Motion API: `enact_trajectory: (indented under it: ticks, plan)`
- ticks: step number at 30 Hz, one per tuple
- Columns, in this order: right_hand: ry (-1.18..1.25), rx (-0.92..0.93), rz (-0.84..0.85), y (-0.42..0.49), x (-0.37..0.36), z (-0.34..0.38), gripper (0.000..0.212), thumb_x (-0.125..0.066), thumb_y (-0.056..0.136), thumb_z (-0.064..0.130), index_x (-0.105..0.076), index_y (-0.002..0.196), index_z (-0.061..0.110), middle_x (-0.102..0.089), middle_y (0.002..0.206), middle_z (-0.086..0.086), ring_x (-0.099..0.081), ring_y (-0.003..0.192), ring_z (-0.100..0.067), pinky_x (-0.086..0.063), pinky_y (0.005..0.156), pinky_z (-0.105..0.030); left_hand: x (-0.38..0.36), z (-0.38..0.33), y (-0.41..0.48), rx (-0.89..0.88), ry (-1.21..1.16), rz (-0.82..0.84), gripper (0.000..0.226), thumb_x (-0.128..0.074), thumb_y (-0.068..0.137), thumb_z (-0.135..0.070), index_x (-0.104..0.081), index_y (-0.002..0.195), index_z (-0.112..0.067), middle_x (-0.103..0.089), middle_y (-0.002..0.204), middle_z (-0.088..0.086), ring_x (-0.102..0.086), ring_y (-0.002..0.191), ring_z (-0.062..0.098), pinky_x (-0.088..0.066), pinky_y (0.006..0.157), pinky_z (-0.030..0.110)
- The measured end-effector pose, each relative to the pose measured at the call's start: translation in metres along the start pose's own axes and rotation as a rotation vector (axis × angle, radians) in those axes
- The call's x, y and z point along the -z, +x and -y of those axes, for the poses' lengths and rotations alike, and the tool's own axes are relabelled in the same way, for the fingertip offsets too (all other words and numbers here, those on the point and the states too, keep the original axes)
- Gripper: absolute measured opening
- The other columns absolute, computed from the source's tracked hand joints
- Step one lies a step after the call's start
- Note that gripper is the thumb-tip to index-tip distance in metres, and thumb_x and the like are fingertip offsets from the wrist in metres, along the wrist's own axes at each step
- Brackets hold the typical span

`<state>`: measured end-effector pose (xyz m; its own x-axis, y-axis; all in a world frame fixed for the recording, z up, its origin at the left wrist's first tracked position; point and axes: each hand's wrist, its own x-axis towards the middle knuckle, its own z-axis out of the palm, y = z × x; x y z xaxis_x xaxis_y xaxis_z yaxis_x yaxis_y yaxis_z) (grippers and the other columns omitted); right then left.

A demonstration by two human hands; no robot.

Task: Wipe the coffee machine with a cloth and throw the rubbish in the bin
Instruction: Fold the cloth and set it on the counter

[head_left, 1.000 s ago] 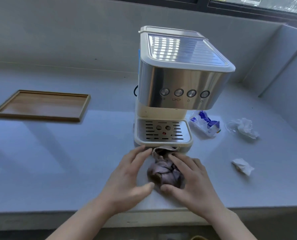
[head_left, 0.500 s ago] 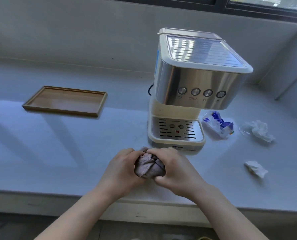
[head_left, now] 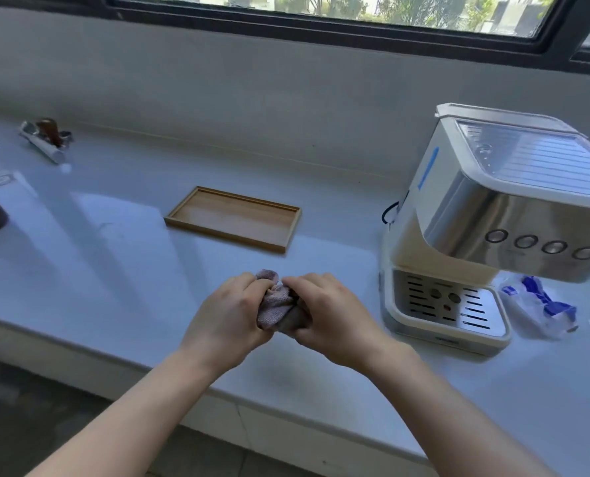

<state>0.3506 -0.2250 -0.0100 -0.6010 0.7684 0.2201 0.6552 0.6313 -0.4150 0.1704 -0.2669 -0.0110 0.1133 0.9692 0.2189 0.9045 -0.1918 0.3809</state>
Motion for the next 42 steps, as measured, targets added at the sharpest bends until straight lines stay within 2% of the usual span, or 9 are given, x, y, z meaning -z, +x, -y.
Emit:
enact_trajectory:
  ticks: [5,9,15,18,25,30,32,37,42]
  plan:
    - [-0.002,-0.065,0.048,0.03,-0.021,0.004,0.041,-0.07,0.08,0.037,-0.057,0.114,0.021,-0.059,0.105,0.0,-0.053,0.092,-0.027,-0.039,0.075,-0.03,-0.002,0.031,0.014,0.021,0.008,0.037,0.051,-0.071,0.076,-0.023,-0.06,0.126,-0.02,-0.055,0.098,0.0,-0.054,0.095,0.024,-0.038,0.075,0.026]
    - [-0.014,-0.094,0.089,0.041,-0.036,0.004,0.036,-0.065,0.079,0.024,-0.054,0.113,0.018,-0.057,0.109,-0.001,-0.053,0.097,-0.029,-0.036,0.073,-0.029,-0.01,0.048,0.021,0.037,-0.002,0.072,0.048,-0.071,0.079,-0.028,-0.059,0.124,-0.019,-0.055,0.102,0.002,-0.054,0.099,0.025,-0.037,0.076,0.026]
    - [-0.044,-0.165,0.17,0.04,-0.05,-0.002,0.056,-0.062,0.084,0.023,-0.045,0.137,0.017,-0.055,0.129,-0.004,-0.046,0.108,-0.029,-0.039,0.095,-0.037,-0.02,0.061,0.022,0.072,-0.019,0.153,0.058,-0.07,0.079,-0.041,-0.054,0.132,-0.02,-0.055,0.114,0.003,-0.052,0.109,0.024,-0.039,0.086,0.029]
    - [-0.06,-0.183,0.198,0.042,-0.053,-0.006,0.058,-0.062,0.086,0.028,-0.044,0.14,0.019,-0.055,0.132,-0.003,-0.045,0.111,-0.03,-0.039,0.097,-0.04,-0.022,0.062,0.025,0.077,-0.01,0.195,0.061,-0.068,0.078,-0.043,-0.054,0.133,-0.021,-0.054,0.12,0.002,-0.05,0.113,0.024,-0.039,0.087,0.03]
    - [-0.038,-0.184,0.153,0.038,-0.06,-0.008,0.064,-0.063,0.086,0.028,-0.04,0.145,0.02,-0.052,0.139,-0.001,-0.043,0.115,-0.029,-0.035,0.1,-0.033,-0.023,0.062,0.026,0.104,0.033,0.225,0.063,-0.068,0.077,-0.041,-0.051,0.135,-0.023,-0.05,0.127,0.0,-0.047,0.116,0.023,-0.045,0.088,0.035]
    - [0.0,-0.162,0.134,0.029,-0.055,-0.007,0.083,-0.067,0.085,0.037,-0.022,0.154,0.023,-0.036,0.152,-0.001,-0.036,0.129,-0.027,-0.032,0.108,-0.034,-0.017,0.057,0.016,0.165,-0.061,0.218,0.078,-0.063,0.07,-0.046,-0.038,0.143,-0.03,-0.042,0.126,-0.003,-0.044,0.122,0.021,-0.048,0.094,0.042]
    - [0.047,-0.169,0.107,0.019,-0.051,-0.008,0.088,-0.07,0.084,0.043,-0.021,0.154,0.024,-0.031,0.155,0.001,-0.032,0.133,-0.024,-0.03,0.111,-0.032,-0.013,0.051,0.008,0.165,-0.085,0.133,0.08,-0.058,0.066,-0.045,-0.037,0.142,-0.033,-0.038,0.133,-0.005,-0.041,0.125,0.02,-0.049,0.094,0.043]
    - [0.067,-0.226,-0.015,-0.019,-0.033,-0.016,0.073,-0.066,0.089,0.04,-0.032,0.151,0.023,-0.043,0.147,0.005,-0.036,0.131,-0.018,-0.028,0.107,-0.023,-0.018,0.014,-0.006,0.064,-0.046,-0.022,0.066,-0.068,0.075,-0.03,-0.049,0.138,-0.022,-0.046,0.136,0.003,-0.044,0.122,0.025,-0.049,0.092,0.04]
    - [0.04,-0.355,-0.066,-0.07,0.014,-0.027,0.06,-0.061,0.094,0.038,-0.039,0.147,0.021,-0.051,0.14,0.004,-0.041,0.129,-0.018,-0.035,0.107,-0.031,-0.025,-0.052,-0.008,-0.046,-0.029,0.062,0.062,-0.066,0.084,-0.029,-0.047,0.142,-0.018,-0.049,0.135,0.005,-0.047,0.125,0.026,-0.046,0.099,0.041]
